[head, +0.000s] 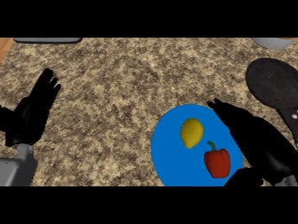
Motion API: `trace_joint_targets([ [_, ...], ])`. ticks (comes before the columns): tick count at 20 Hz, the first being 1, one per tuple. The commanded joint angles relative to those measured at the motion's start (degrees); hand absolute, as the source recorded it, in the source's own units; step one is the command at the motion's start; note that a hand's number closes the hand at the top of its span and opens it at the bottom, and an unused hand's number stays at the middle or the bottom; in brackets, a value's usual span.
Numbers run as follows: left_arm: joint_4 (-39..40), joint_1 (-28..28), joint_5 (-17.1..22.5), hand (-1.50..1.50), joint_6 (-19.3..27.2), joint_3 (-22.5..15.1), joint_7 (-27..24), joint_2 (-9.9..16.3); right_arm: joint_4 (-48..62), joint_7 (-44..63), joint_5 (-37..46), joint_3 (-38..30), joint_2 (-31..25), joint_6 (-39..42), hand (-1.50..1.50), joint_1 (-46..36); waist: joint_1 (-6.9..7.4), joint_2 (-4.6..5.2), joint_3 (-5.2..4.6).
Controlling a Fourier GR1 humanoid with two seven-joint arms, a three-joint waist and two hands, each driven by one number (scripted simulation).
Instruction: Pick the lemon from the plate and place it in the pan
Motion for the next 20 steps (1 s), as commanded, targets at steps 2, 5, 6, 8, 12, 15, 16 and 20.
trace_joint_targets([
  [2,1.3,-0.9,-0.4,0.0,-0.1,1.3,-0.5,0.0,1.9,6.2,4.4,4.9,0.4,6.4,-1.5,-3.4,-0.53,-0.02,0.01],
  [5,0.6,-0.1,-0.8,0.0,-0.1,0.8,-0.3,-0.5,2.1,11.3,5.9,6.1,2.2,7.4,-1.5,-5.4,-0.61,-0.1,0.0],
  [6,2.9,-0.7,0.3,0.0,-1.6,2.3,-0.9,0.3,2.6,11.2,7.0,6.7,2.4,7.5,-1.5,-5.6,-0.73,-0.05,-0.01],
  [8,0.4,0.8,0.0,0.0,-1.9,2.2,-0.6,0.6,1.8,14.6,8.8,8.8,6.4,7.0,-1.5,-6.3,-0.51,-0.15,0.01],
  [12,-3.3,2.7,0.0,0.0,-2.1,2.1,0.4,-0.1,6.0,12.1,10.2,6.9,10.1,8.0,-1.5,-9.1,-0.29,-0.13,0.05],
  [15,0.8,-2.3,-0.8,0.0,-1.2,2.6,2.0,-0.4,8.4,13.4,9.5,5.9,13.6,9.8,-1.5,-11.3,-0.74,-0.05,0.04],
  [16,1.7,-1.1,-3.4,0.0,1.2,-0.6,-0.8,-4.2,13.3,12.2,10.7,7.2,15.0,8.3,-1.5,-11.8,-0.58,0.06,0.02],
  [20,-1.2,0.1,-2.4,0.0,0.0,1.0,1.0,-2.2,14.2,14.0,11.6,6.8,15.4,10.7,-1.5,-11.8,-0.65,-0.1,0.03],
])
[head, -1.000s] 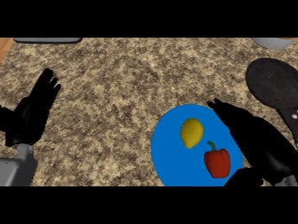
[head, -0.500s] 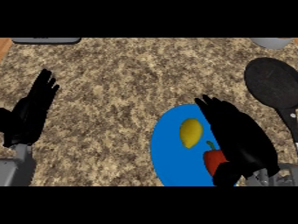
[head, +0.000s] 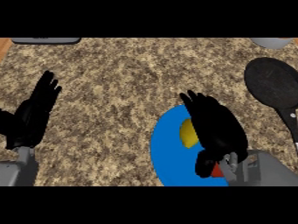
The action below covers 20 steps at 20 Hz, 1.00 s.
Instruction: Pick the lemon from the plate and place it in the pan
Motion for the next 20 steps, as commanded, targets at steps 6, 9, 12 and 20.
trace_joint_targets([
  [6,-0.9,-3.8,-1.6,0.0,1.6,0.6,4.5,-0.5,9.8,1.7,4.6,-3.3,3.9,3.7,-1.5,-1.3,-0.13,0.09,0.06],
  [9,3.5,-2.5,0.2,0.0,-2.1,2.8,-0.9,-0.5,10.8,-1.3,8.9,-3.0,4.9,1.1,-1.5,1.6,-0.28,0.12,0.04],
  [12,2.2,-0.8,-1.0,0.0,-1.2,2.5,-0.2,-1.0,10.8,0.3,8.7,-3.5,6.7,4.6,-1.5,3.1,-0.3,0.07,0.04],
  [20,0.2,-2.3,-3.6,0.0,-0.4,2.3,1.6,-2.9,16.3,-9.8,17.7,-5.0,9.9,-0.1,-1.5,7.8,-0.27,0.08,0.07],
])
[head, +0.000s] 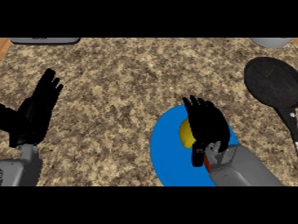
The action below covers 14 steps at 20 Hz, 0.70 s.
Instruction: Pick the lemon from the plate and place it in the pan
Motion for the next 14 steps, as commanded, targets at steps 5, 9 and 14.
trace_joint_targets([
  [5,-0.7,-1.0,-0.7,0.0,-1.4,1.9,1.1,-0.3,7.7,-4.0,6.1,-3.8,6.1,-0.9,-1.5,-0.8,0.09,0.02,0.01],
  [9,-1.0,2.6,0.5,0.0,-4.9,3.1,-0.9,0.9,16.9,-7.7,7.8,-5.4,9.1,-4.0,-1.5,-3.4,0.38,0.09,0.01],
  [14,2.2,-0.4,-2.6,0.0,-2.4,1.1,-2.0,-2.5,18.6,-17.7,10.6,-4.7,6.9,-7.5,1.5,-2.3,0.03,0.11,0.01],
])
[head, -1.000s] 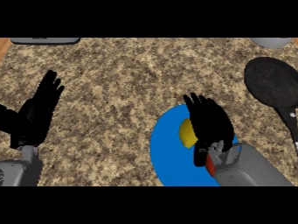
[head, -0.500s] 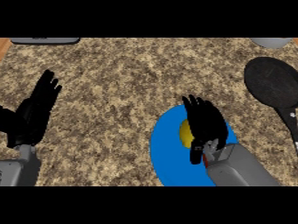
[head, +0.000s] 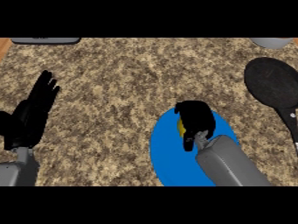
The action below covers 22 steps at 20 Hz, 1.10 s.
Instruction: Pick the lemon from the plate and place it in the pan
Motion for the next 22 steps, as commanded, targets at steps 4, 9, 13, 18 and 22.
trace_joint_targets([
  [4,0.7,-1.7,-2.0,0.0,0.3,0.6,-0.4,-1.3,-0.1,-5.5,3.3,-3.3,1.4,0.1,1.5,0.0,-0.22,0.08,0.08],
  [9,-0.6,-1.0,-2.5,0.0,0.6,-0.1,1.4,-2.7,0.2,-10.8,5.5,-3.5,0.3,-3.4,1.5,4.7,-0.32,0.06,0.08],
  [13,-0.8,-1.4,-1.2,0.0,-1.5,2.7,2.2,-0.4,6.3,-10.3,6.5,-7.7,4.7,-4.6,1.5,-0.9,0.0,0.11,0.08],
  [18,2.8,-3.5,-1.1,0.0,-2.6,3.6,0.7,-0.6,5.4,-8.9,7.5,-10.2,5.4,-5.1,1.5,-0.3,-0.19,0.1,0.08],
  [22,2.4,-2.0,-1.8,0.0,-1.6,2.5,-0.1,-1.8,-5.3,-8.5,12.9,-7.9,-1.3,-7.9,1.5,0.6,-0.72,-0.07,0.07],
])
